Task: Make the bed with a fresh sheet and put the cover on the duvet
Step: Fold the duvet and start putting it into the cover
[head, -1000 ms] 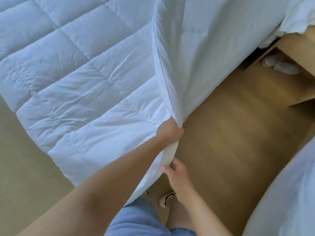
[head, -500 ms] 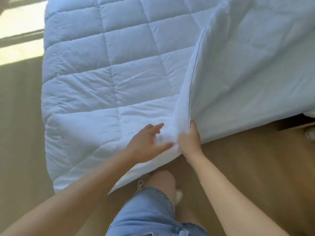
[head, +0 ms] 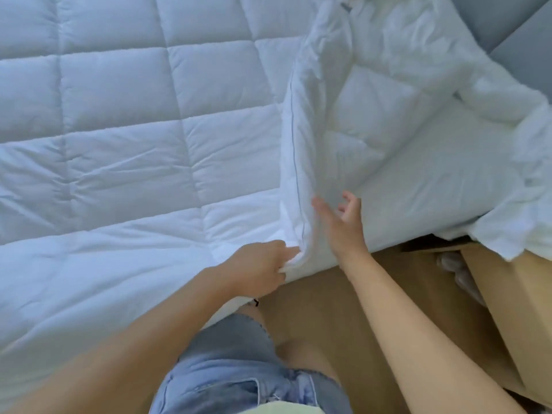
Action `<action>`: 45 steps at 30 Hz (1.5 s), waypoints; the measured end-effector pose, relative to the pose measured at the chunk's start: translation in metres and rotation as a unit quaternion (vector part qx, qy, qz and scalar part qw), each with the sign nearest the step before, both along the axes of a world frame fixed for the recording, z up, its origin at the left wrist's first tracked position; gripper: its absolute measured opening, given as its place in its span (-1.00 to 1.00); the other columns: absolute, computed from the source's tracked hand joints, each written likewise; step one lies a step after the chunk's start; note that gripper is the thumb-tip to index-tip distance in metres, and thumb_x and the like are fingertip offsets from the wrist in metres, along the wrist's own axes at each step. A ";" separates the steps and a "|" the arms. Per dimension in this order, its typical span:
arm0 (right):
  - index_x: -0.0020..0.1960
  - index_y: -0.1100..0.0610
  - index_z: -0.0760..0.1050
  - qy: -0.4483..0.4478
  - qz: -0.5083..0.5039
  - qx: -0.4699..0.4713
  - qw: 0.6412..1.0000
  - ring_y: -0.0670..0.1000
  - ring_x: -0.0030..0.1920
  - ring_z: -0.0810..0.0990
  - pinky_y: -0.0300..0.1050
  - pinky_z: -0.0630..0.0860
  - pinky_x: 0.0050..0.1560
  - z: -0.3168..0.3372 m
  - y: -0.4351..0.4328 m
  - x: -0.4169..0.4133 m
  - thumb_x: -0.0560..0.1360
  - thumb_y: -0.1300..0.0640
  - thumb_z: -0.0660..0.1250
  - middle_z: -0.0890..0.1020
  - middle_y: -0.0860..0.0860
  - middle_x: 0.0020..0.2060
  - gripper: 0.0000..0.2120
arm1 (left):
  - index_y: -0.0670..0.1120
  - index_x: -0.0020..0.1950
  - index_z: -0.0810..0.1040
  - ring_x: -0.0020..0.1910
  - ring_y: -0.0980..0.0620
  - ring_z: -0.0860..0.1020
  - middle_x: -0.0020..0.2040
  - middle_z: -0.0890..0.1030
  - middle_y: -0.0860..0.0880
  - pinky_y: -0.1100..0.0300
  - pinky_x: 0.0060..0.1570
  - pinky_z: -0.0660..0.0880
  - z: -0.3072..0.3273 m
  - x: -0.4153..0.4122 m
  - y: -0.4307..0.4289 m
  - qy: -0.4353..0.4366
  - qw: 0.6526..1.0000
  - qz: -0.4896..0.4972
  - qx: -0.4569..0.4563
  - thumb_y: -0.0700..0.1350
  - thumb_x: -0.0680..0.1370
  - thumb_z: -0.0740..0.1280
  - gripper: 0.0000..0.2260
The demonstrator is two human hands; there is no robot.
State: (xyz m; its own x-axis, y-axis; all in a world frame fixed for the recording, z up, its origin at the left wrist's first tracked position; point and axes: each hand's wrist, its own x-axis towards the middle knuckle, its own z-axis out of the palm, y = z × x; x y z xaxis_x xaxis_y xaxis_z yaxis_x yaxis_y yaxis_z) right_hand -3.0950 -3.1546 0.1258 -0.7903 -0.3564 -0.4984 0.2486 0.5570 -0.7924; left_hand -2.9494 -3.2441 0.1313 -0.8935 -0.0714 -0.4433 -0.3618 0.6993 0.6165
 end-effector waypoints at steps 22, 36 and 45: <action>0.52 -0.10 -0.11 -0.068 0.042 0.015 0.997 0.11 0.43 0.23 -0.03 0.30 0.27 -0.007 0.197 -0.296 0.32 -0.27 0.43 0.10 0.04 0.49 0.00 | -0.22 0.19 0.43 0.08 -0.20 0.49 0.15 0.43 -0.17 0.14 -0.13 0.31 -0.021 -0.289 0.216 -0.086 0.980 -0.153 -0.092 -0.20 0.55 0.21 -0.77; -0.22 0.05 0.32 -0.038 0.352 0.279 0.893 -0.06 -0.28 0.42 -0.16 0.34 -0.30 -0.102 0.269 -0.371 0.56 0.10 0.14 0.47 -0.04 -0.25 -0.82 | -0.05 0.55 0.00 0.48 -0.14 0.12 0.51 0.13 -0.14 -0.10 0.41 0.18 -0.097 -0.434 0.113 -0.120 0.907 0.404 -0.004 0.24 0.45 0.35 -0.16; 0.30 0.08 0.38 -0.038 0.224 0.189 0.955 -0.06 0.10 0.45 -0.20 0.34 0.02 -0.134 0.204 -0.463 0.49 -0.11 0.33 0.46 -0.02 0.19 -0.54 | -0.18 0.36 0.32 0.18 -0.17 0.51 0.21 0.53 -0.17 0.16 0.04 0.42 -0.193 -0.516 0.090 -0.095 0.769 0.631 0.037 -0.13 0.47 0.29 -0.53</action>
State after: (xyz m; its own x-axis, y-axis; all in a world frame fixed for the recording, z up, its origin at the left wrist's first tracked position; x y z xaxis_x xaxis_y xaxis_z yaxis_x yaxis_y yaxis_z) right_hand -3.5579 -2.9511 -0.0078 -0.5576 -0.4332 -0.7081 -0.0331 0.8639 -0.5025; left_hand -3.4651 -3.1542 -0.0620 -0.0519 -0.7965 -0.6024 -0.8122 -0.3174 0.4895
